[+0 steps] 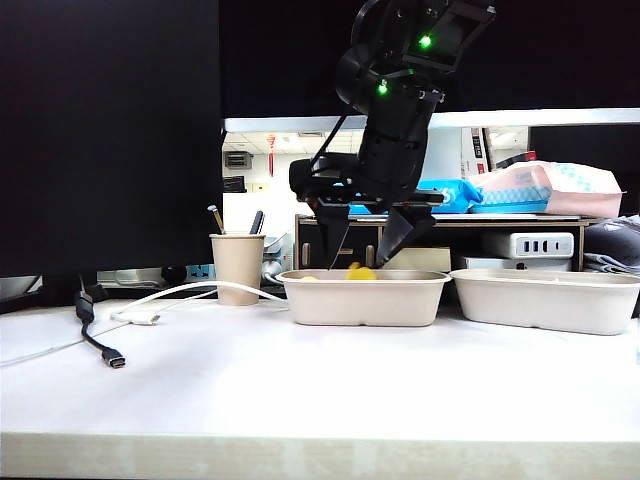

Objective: Put the dolls with similar colors into the same paper box, while dolls with different colors go into separate paper boxes.

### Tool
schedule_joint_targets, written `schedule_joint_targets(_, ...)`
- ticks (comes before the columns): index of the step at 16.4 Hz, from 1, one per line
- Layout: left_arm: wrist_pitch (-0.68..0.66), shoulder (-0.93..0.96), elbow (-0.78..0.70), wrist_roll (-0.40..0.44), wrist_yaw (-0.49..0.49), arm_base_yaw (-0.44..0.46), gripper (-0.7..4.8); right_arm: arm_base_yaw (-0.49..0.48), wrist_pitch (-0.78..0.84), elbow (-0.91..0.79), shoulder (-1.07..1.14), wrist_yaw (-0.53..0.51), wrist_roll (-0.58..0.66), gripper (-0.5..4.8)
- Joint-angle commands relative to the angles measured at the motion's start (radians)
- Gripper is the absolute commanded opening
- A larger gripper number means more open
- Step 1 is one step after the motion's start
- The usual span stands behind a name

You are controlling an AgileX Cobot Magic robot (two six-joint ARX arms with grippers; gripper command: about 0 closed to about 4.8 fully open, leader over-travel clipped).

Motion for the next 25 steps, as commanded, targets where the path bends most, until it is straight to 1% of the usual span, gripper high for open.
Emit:
schedule_joint_targets(1, 0.006, 0.0, 0.001, 0.003, 0.0, 0.001, -0.05, 0.0, -0.059, 0.037, -0.006, -0.002, -0.001, 3.64)
schedule_joint_targets(2, 0.006, 0.0, 0.001, 0.003, 0.0, 0.005, -0.05, 0.0, -0.092, 0.063, -0.008, -0.002, -0.001, 3.12)
schedule_joint_targets(3, 0.006, 0.0, 0.001, 0.003, 0.001, 0.005, -0.05, -0.001, -0.138, 0.106, -0.019, 0.002, -0.001, 1.27)
schedule_joint_targets(5, 0.006, 0.0, 0.001, 0.003, 0.0, 0.009, -0.05, -0.002, -0.177, 0.15, -0.047, 0.012, -0.002, 0.49)
schedule_joint_targets(6, 0.006, 0.0, 0.001, 0.003, 0.013, 0.037, -0.05, -0.002, -0.175, 0.153, -0.088, 0.03, -0.002, 0.24)
schedule_joint_targets(7, 0.006, 0.0, 0.001, 0.003, 0.019, 0.079, -0.05, -0.002, -0.175, 0.153, -0.133, 0.045, -0.002, 0.21)
schedule_joint_targets(8, 0.006, 0.0, 0.001, 0.003, 0.019, 0.141, -0.05, -0.002, -0.175, 0.152, -0.198, 0.06, -0.002, 0.21)
schedule_joint_targets(11, 0.006, 0.0, 0.001, 0.003, 0.019, 0.264, -0.05, -0.002, -0.176, 0.152, -0.349, 0.063, -0.002, 0.21)
schedule_joint_targets(13, 0.006, 0.0, 0.001, 0.003, 0.019, 0.307, -0.05, -0.002, -0.176, 0.152, -0.427, 0.063, -0.014, 0.21)
schedule_joint_targets(15, 0.006, 0.0, 0.001, 0.003, 0.019, 0.327, -0.05, -0.002, -0.175, 0.151, -0.488, 0.063, -0.021, 0.21)
schedule_joint_targets(20, 0.006, 0.0, 0.001, 0.003, 0.02, 0.329, -0.05, -0.002, -0.163, 0.112, -0.645, 0.065, -0.041, 0.21)
schedule_joint_targets(23, 0.006, 0.0, 0.001, 0.003, 0.02, 0.329, -0.05, -0.002, -0.098, -0.001, -0.763, 0.105, -0.049, 0.21)
schedule_joint_targets(25, 0.006, 0.0, 0.001, 0.003, 0.019, 0.328, -0.05, -0.002, -0.044, -0.111, -0.846, 0.136, -0.081, 0.21)
